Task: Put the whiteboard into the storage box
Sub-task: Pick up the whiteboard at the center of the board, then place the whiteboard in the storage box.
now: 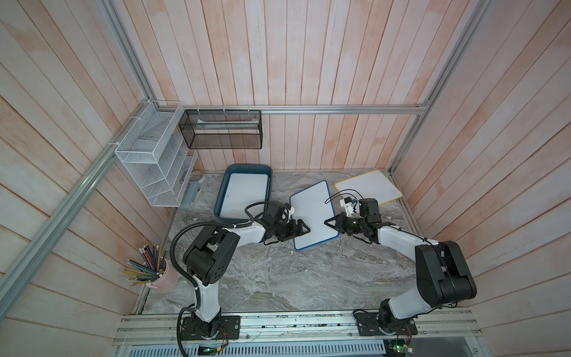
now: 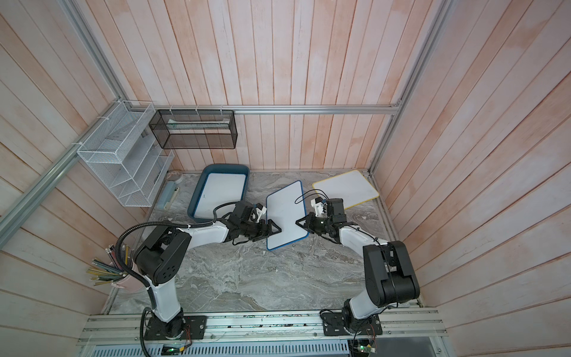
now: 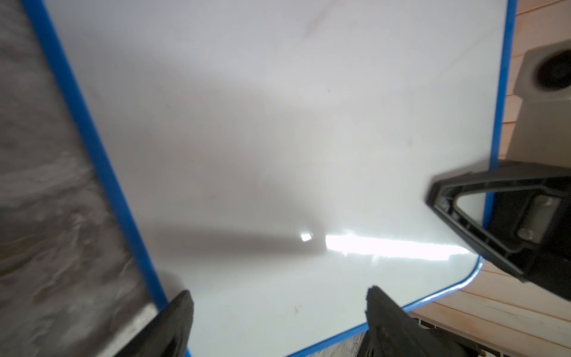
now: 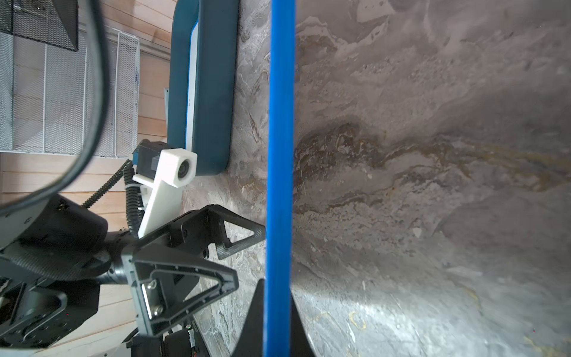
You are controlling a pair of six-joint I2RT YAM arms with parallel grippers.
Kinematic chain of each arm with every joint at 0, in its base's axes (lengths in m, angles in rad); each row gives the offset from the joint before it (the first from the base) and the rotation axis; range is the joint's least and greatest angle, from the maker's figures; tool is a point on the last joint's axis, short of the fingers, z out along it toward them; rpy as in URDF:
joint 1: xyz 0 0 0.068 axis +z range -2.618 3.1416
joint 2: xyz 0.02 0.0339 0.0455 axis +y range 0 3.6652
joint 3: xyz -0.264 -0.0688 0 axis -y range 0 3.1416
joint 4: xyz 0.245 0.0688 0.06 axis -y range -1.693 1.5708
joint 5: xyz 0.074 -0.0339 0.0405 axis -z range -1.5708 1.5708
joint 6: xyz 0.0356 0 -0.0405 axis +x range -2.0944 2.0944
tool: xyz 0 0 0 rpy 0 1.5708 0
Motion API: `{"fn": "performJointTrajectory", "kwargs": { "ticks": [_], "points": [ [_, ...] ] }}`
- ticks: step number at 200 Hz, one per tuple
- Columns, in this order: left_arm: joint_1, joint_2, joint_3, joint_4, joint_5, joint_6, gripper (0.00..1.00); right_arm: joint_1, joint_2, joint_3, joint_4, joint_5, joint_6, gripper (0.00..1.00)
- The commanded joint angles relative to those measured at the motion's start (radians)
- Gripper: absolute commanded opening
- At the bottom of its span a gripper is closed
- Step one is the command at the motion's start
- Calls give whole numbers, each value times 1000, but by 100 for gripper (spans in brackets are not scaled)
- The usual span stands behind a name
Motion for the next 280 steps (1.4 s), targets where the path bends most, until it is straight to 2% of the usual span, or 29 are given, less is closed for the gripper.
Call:
{"fn": "performJointTrajectory", "kwargs": {
  "ticks": [1,52,107,126,143,195,232,280],
  "points": [
    [46,-62,-10,40,2,26,89,-42,-38,-49,-29,-8,-60,0],
    [81,-76,14,55,41,45,89,-150,-146,-115,86,-104,-6,0],
    [87,-19,126,54,113,23,86,-187,-214,-181,291,-217,101,0],
    [94,-16,139,78,127,10,83,-200,-231,-198,357,-250,138,0],
    [110,-5,152,90,155,-12,73,-210,-246,-222,425,-276,177,0],
    [151,-11,153,122,206,-32,70,-215,-236,-289,751,-364,383,0],
    [205,-74,127,92,185,-9,69,-210,-174,-316,961,-354,519,0],
    [342,-162,99,-16,130,55,69,-190,-96,-283,1045,-293,569,0]
  ]
}}
